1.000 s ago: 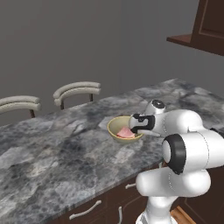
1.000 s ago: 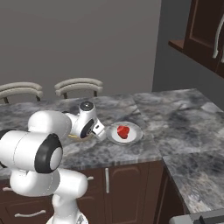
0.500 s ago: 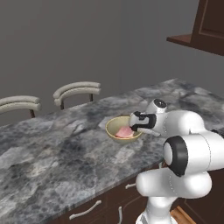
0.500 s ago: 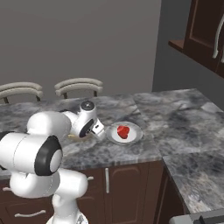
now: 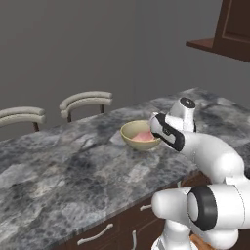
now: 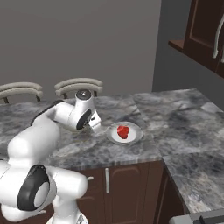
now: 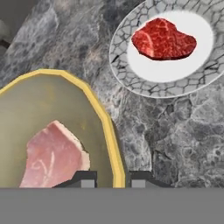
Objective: Place one of the steaks on the plate and the other in the bowl. Then place the bowl in the fridge.
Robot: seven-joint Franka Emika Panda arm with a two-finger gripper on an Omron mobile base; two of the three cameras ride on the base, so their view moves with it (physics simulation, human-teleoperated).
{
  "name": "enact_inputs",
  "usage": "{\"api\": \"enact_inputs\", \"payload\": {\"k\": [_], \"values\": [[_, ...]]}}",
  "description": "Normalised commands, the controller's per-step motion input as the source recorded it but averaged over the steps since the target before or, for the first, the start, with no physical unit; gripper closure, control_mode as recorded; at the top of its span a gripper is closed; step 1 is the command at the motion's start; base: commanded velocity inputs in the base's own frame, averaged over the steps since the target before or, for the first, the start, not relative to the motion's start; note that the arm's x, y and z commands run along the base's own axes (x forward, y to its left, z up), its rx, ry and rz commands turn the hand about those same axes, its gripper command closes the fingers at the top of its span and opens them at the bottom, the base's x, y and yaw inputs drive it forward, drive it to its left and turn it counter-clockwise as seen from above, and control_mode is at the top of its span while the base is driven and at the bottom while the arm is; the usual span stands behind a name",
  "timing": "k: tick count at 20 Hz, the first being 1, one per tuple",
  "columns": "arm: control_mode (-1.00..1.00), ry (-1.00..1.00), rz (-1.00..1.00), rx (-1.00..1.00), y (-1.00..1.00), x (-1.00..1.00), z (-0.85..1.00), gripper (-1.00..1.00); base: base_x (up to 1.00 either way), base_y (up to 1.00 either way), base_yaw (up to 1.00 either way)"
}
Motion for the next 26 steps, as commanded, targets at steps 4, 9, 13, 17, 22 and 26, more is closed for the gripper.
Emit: {"api": "enact_inputs", "payload": {"k": [4, 9, 13, 17, 22, 26], "values": [[-1.0, 0.0, -0.11, 0.04, -0.19, -0.96, 0.67, 1.0, 0.0, 0.0, 0.0], [-1.0, -0.08, -0.05, 0.03, -0.09, -1.0, 0.56, 1.0, 0.0, 0.0, 0.0], [-1.0, -0.2, 0.01, -0.03, 0.0, -0.97, 0.14, 1.0, 0.0, 0.0, 0.0], [-1.0, -0.05, 0.0, -0.07, 0.0, -0.44, 0.0, 1.0, 0.0, 0.0, 0.0], [-1.0, 0.0, 0.0, 0.0, 0.0, -0.03, 0.0, 1.0, 0.0, 0.0, 0.0], [-1.0, 0.0, 0.0, 0.0, 0.0, -0.02, 0.0, 1.0, 0.0, 0.0, 0.0]]}}
